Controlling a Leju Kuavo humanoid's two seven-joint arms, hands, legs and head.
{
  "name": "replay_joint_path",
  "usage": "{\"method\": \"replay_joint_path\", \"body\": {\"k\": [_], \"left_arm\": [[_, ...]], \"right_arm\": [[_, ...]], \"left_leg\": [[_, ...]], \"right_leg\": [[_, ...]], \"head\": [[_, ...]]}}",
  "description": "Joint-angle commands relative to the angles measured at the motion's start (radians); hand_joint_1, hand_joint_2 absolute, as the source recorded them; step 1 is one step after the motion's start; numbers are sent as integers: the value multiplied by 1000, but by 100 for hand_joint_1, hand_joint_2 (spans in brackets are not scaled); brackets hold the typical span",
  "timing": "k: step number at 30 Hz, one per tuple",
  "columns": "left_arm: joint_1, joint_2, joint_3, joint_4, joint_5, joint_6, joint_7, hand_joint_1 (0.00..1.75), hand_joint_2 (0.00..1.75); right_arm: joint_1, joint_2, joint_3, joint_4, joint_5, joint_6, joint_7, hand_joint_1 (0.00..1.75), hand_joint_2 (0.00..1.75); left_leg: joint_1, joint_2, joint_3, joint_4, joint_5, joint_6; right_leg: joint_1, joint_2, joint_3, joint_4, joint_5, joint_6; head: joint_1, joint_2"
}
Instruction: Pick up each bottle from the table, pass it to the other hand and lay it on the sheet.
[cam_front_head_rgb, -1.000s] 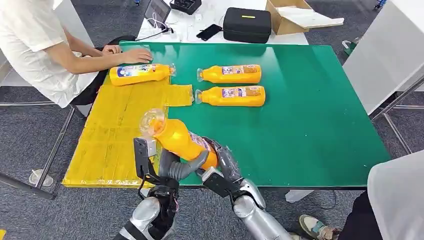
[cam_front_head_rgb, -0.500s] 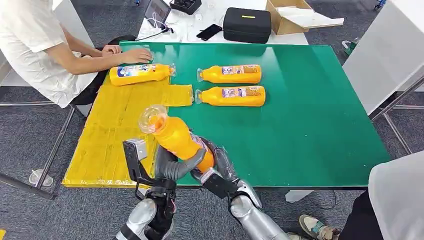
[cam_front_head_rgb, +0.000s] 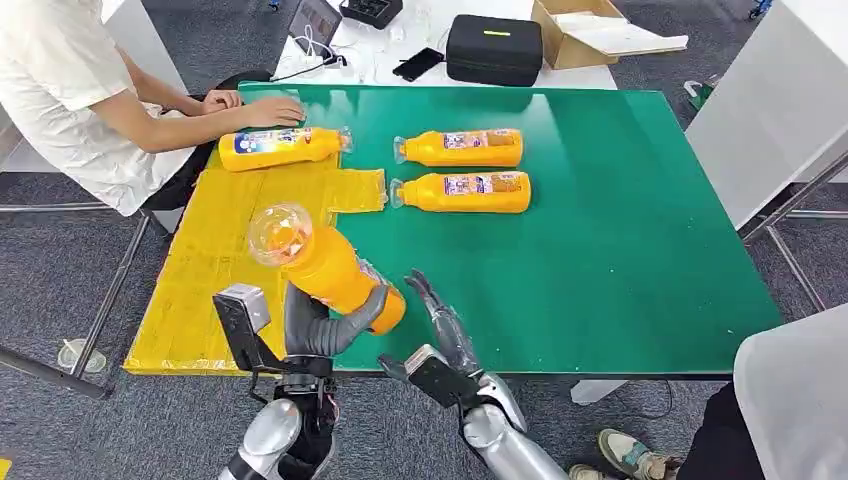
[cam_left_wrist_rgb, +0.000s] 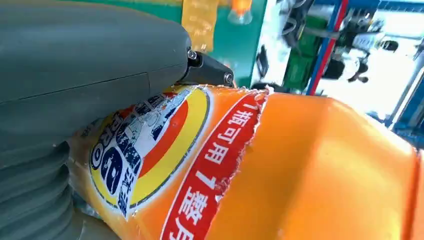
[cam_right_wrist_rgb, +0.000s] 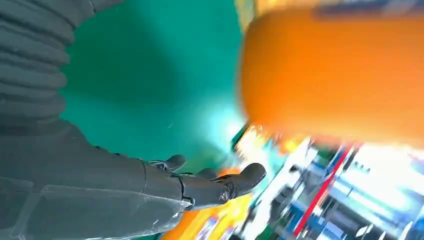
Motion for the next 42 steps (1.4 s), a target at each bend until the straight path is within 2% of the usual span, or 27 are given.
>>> {"method": "replay_joint_path", "body": {"k": [1,3,5,6,7,9,10,11,14,15,16,17,19,20,25,30,32,33,35,36,37,38,39,40,41,42], "left_arm": [[39,67,83,-56,-147,52,1,175,175],[40,70,87,-58,-147,52,1,175,175],[53,70,108,-74,-195,58,17,175,175],[54,71,112,-75,-195,58,17,175,175],[50,79,111,-68,-228,71,16,175,175],[23,109,107,-12,-462,191,10,175,175],[23,109,107,-12,-462,191,10,175,175],[1,127,111,40,-557,227,62,175,175],[-34,122,153,118,-594,221,58,175,175],[-81,127,169,217,-781,281,159,175,175],[-118,136,198,287,-857,286,194,175,175],[-165,136,214,384,-921,290,195,175,175],[-197,139,232,445,-948,283,195,175,175],[-240,156,242,528,-1081,292,267,175,175],[-311,153,268,683,-1119,230,267,175,175],[-311,153,268,683,-1119,230,267,175,175],[-321,150,274,705,-1143,212,302,175,175],[-331,153,273,724,-1156,195,314,175,175],[-341,149,288,750,-1147,168,319,175,175],[-349,149,288,770,-1155,163,316,175,175],[-357,149,289,790,-1161,147,318,175,175],[-361,148,290,806,-1161,126,317,175,175],[-368,146,290,831,-1160,74,319,157,175],[-373,149,286,849,-1161,25,319,136,175],[-376,151,286,855,-1160,5,319,108,175],[-373,155,287,857,-1160,4,319,108,175]], "right_arm": [[35,15,-208,3,-13,-272,-85,0,0],[31,6,-212,1,-13,-271,-85,0,0],[76,27,-325,-122,36,-304,-85,0,0],[77,24,-326,-123,35,-304,-85,0,0],[83,25,-342,-149,30,-304,-85,0,0],[103,26,-370,-231,36,-304,-85,0,0],[103,26,-370,-231,36,-304,-85,0,0],[102,19,-355,-248,5,-304,-85,0,0],[87,7,-331,-239,-8,-304,-85,0,0],[70,2,-309,-223,-24,-302,-85,0,0],[57,3,-296,-210,-36,-292,-85,0,0],[46,6,-284,-197,-44,-286,-85,0,0],[38,8,-276,-188,-51,-282,-85,0,0],[28,8,-261,-176,-53,-272,-85,0,0],[20,2,-239,-184,-79,-276,-85,0,0],[20,2,-239,-184,-79,-276,-85,0,0],[21,-1,-240,-188,-80,-271,-85,0,0],[22,-2,-237,-195,-82,-267,-85,0,0],[23,-2,-236,-201,-84,-260,-85,0,0],[25,-1,-236,-208,-90,-257,-85,0,0],[25,0,-237,-209,-91,-254,-85,0,0],[25,0,-238,-206,-91,-250,-85,0,0],[26,0,-238,-204,-89,-239,-85,0,0],[27,-1,-238,-207,-87,-234,-85,0,175],[28,-2,-238,-208,-88,-233,-85,0,175],[27,-2,-238,-208,-88,-233,-85,0,175]], "left_leg": [[0,1,6,-1,-2,0],[0,2,6,-1,-2,0],[0,1,4,-1,-1,0],[0,1,10,0,-4,1],[0,1,3,0,-1,0],[0,1,3,0,-1,0],[0,0,6,-1,-2,0],[0,0,4,-1,-1,0],[0,2,10,-1,-3,0],[0,2,12,-2,-3,0],[0,0,3,-1,0,0],[0,0,6,-2,0,0],[0,1,6,-2,1,0],[0,1,3,-2,1,0],[0,2,6,-1,1,-1],[0,2,6,0,0,-1],[0,1,2,0,1,-1],[0,2,6,0,0,0],[0,1,2,0,1,-1],[1,2,9,1,-2,0],[1,1,2,0,1,-1],[1,1,4,0,0,-1],[1,2,3,0,1,-1],[1,1,5,0,0,-1],[0,1,4,0,1,-1],[1,1,3,0,1,-1]], "right_leg": [[0,0,6,-1,-2,-2],[0,0,6,0,-2,-2],[0,-1,4,0,-1,-2],[1,-1,9,0,-4,-3],[0,0,3,0,-2,-2],[0,-1,3,0,-1,-2],[0,-1,6,0,-3,-2],[0,-1,4,0,-1,-2],[1,0,9,-1,-3,-3],[2,0,11,-1,-3,-4],[0,-1,3,-1,0,-1],[0,-1,6,-2,0,-2],[1,0,5,-2,1,-2],[0,0,3,-1,1,-1],[1,1,5,-1,1,-2],[1,1,5,0,-1,-2],[0,0,2,0,1,-1],[1,0,6,1,-1,-2],[0,0,2,1,0,-1],[1,0,8,1,-3,-3],[1,0,2,1,0,-1],[1,0,4,1,-1,-2],[1,0,3,1,0,-2],[1,0,4,1,-1,-2],[1,0,3,1,0,-2],[1,0,3,1,0,-2]], "head": [[0,0],[0,0],[0,0],[0,0],[0,0],[0,0],[0,0],[0,0],[0,0],[0,0],[0,0],[0,0],[0,0],[0,0],[0,0],[0,0],[0,0],[0,0],[0,0],[0,0],[0,0],[0,0],[0,0],[0,0],[0,0],[0,0]]}}
